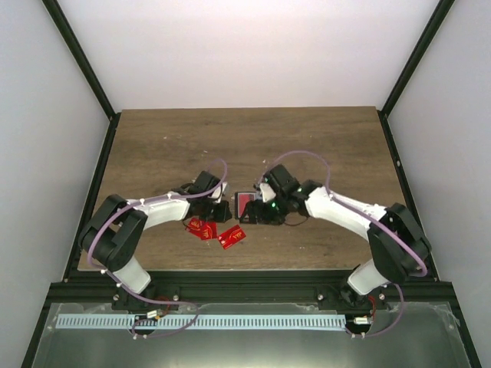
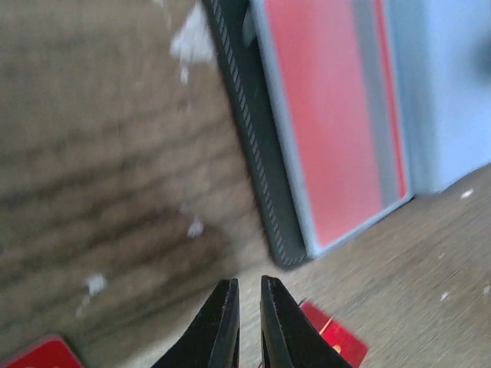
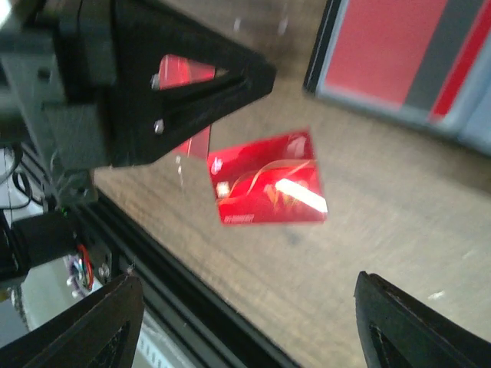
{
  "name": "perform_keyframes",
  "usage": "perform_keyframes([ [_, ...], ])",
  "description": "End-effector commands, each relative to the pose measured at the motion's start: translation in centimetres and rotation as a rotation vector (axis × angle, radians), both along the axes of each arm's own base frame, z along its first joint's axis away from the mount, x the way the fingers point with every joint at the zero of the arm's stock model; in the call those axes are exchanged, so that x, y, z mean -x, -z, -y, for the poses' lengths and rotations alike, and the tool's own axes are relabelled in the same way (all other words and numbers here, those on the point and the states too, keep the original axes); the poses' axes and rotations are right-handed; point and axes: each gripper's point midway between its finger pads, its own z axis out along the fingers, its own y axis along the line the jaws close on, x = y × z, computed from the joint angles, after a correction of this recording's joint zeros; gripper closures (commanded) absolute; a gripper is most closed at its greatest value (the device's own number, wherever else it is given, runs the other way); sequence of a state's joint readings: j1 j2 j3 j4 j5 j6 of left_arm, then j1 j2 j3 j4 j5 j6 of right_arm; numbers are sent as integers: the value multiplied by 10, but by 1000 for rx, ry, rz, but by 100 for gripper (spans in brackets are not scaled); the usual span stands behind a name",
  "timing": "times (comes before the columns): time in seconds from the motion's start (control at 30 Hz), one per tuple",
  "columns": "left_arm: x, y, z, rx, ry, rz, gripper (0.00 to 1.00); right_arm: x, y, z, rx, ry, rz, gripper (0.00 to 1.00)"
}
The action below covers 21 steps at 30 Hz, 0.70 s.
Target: Put the credit cards into the card holder
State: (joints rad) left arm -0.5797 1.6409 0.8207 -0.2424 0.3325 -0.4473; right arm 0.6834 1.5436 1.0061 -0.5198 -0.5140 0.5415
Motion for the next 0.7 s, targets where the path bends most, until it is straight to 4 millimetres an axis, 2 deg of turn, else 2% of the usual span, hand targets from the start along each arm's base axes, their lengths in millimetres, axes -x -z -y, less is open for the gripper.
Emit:
perform_keyframes([
  [0.0,22,9,-6,-39,-8,-24,89,35,2,-13,-41,69,-55,23],
  [0.2,55,24,-5,-81,16,-50,89,70,18,0,-29,104,-107,23],
  [0.37,81,29,-2,-71,11,-55,89,91,20,4,-30,129,-126,23],
  [0.67,104,21,2,-27,-18,-29,89,139,39,-7,-39,182,-209,23],
])
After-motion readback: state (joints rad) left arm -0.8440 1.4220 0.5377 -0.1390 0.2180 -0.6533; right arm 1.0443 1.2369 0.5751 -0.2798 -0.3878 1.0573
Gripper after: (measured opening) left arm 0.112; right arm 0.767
